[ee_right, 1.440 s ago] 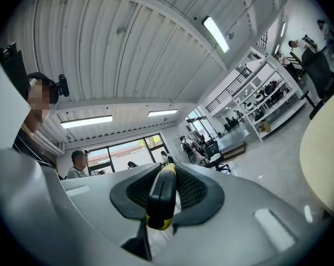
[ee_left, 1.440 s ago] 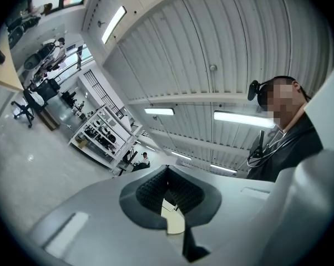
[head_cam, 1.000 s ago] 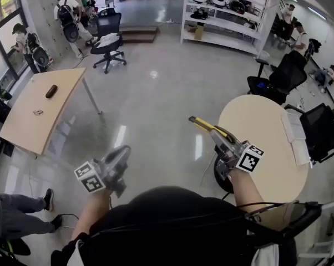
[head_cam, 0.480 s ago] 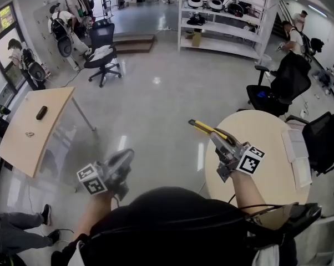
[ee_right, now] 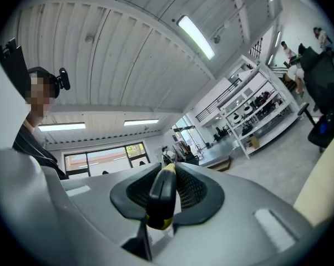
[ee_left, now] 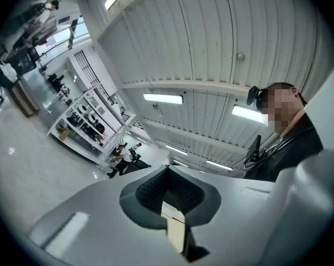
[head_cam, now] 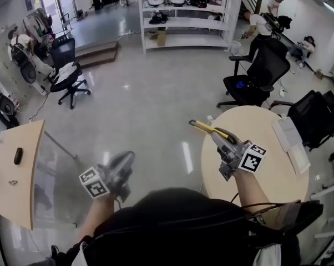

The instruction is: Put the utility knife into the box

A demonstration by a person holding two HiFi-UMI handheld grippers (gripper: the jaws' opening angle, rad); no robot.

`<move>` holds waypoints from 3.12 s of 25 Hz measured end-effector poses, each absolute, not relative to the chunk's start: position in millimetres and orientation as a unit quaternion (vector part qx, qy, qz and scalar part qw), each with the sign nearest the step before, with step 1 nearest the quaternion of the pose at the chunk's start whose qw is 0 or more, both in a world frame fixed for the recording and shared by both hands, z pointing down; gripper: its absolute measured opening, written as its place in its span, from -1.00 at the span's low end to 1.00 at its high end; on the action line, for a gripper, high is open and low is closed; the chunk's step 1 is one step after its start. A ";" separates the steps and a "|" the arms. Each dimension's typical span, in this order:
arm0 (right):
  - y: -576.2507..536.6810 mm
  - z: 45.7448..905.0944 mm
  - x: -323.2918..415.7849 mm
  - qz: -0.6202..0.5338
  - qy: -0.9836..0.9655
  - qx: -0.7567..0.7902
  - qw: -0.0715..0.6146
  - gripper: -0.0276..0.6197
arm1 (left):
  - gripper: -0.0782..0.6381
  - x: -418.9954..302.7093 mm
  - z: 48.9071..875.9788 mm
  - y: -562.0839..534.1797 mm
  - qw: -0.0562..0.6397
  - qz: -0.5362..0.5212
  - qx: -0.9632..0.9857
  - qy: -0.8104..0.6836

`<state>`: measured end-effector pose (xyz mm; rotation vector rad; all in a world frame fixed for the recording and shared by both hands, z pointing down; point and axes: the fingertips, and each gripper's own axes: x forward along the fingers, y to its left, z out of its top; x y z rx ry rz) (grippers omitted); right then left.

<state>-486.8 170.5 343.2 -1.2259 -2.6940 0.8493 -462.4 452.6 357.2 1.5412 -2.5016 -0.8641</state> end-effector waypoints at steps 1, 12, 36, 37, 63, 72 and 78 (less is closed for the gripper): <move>171.6 341.4 -499.5 0.278 -0.881 -0.383 0.029 -0.63 | -0.78 -483.6 356.6 453.4 0.042 -0.281 0.516 -0.808; 186.2 319.6 -585.3 0.272 -0.930 -0.246 0.001 -0.63 | -0.78 -659.7 341.6 447.7 0.076 -0.259 0.648 -0.712; -86.5 376.2 -432.4 0.304 -0.949 0.018 -0.084 -0.63 | -0.78 -615.4 364.8 88.6 0.171 -0.205 0.828 -0.493; -103.8 378.2 -423.1 0.305 -0.948 0.021 -0.087 -0.63 | -0.78 -605.5 364.8 69.8 0.175 -0.198 0.832 -0.487; -208.5 416.5 -426.6 0.306 -0.914 0.260 -0.054 -0.63 | -0.78 -636.8 432.6 -173.4 0.252 -0.161 0.919 -0.257; -263.2 441.2 -362.4 0.310 -0.918 0.240 -0.058 -0.63 | -0.78 -587.7 436.5 -201.2 0.231 -0.162 0.906 -0.316; -307.1 452.6 -337.1 0.313 -0.917 0.238 -0.068 -0.63 | -0.78 -560.6 440.6 -237.5 0.226 -0.136 0.906 -0.331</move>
